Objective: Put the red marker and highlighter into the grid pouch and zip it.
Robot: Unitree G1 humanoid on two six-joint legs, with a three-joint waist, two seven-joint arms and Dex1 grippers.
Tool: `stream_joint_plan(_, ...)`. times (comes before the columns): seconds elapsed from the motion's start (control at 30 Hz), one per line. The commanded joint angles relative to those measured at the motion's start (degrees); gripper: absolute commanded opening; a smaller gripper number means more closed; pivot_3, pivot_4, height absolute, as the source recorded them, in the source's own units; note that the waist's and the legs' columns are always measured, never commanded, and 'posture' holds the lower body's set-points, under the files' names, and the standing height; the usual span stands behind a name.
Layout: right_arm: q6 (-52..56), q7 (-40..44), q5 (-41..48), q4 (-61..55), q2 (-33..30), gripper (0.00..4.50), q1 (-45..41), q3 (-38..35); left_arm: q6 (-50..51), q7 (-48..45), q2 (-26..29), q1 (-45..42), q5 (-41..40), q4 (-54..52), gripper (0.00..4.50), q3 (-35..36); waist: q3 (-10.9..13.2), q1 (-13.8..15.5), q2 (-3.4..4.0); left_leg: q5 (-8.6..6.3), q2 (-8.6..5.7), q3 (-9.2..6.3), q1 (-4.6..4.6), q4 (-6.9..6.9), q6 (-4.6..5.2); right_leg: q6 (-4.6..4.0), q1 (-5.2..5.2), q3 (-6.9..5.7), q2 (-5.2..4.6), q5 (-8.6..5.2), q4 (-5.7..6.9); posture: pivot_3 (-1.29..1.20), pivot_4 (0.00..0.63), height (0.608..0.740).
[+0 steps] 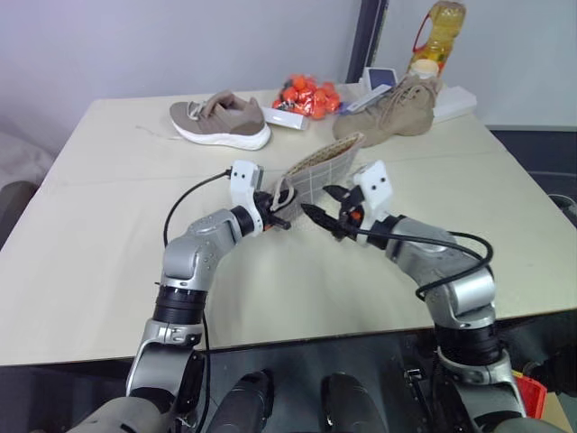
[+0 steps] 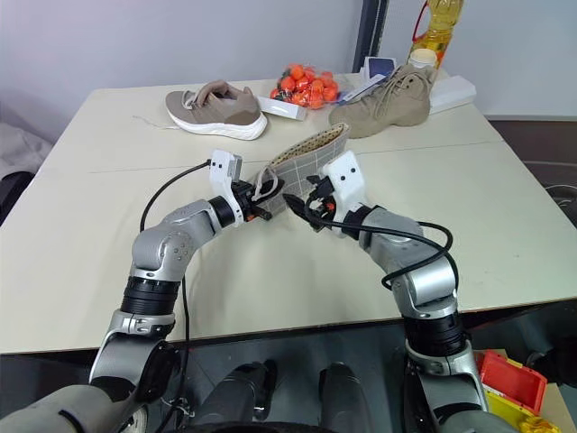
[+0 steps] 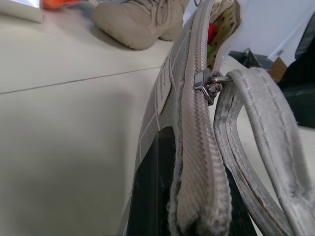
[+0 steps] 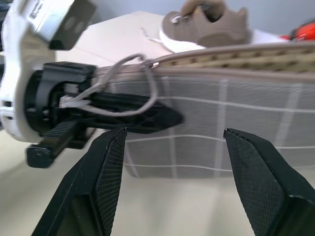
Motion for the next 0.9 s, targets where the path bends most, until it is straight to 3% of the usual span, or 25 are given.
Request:
stream_joint_plan(0.03,-2.3,-0.5,-0.5,-0.3,0.8,3.26,-2.2,1.8,0.1,0.1,-0.6,-0.7,-2.1,-4.1,0.0,0.8,0.0,0.0,0.0,0.0,0.0,0.0,0.0,0.0,0.0,0.0,0.0,0.0,0.0,0.0,0.0,0.0,0.15,0.74)
stream_joint_plan(0.5,-2.4,0.1,0.4,-1.1,-0.2,3.26,-2.5,3.2,-0.2,0.3,-0.6,1.0,-1.9,-6.0,0.0,0.2,0.0,0.0,0.0,0.0,0.0,0.0,0.0,0.0,0.0,0.0,0.0,0.01,0.01,0.0,0.0,0.0,0.15,0.74)
stream_joint_plan(0.63,2.9,-1.1,4.3,-1.8,0.1,3.26,-1.5,-1.3,-0.7,0.2,-0.6,0.8,-2.0,-5.7,0.0,0.5,0.0,0.0,0.0,0.0,0.0,0.0,0.0,0.0,0.0,-0.01,0.0,0.01,0.01,0.0,0.0,0.0,0.15,0.74)
stream_joint_plan(0.9,16.9,-8.9,21.1,-1.9,9.8,3.26,-3.7,-15.4,-1.4,-0.2,-0.5,0.7,-2.0,-5.3,0.0,0.6,0.0,-0.2,0.01,0.0,0.02,0.0,0.0,-0.01,0.0,-0.03,-0.03,0.04,0.0,0.02,0.01,0.0,0.15,0.74)
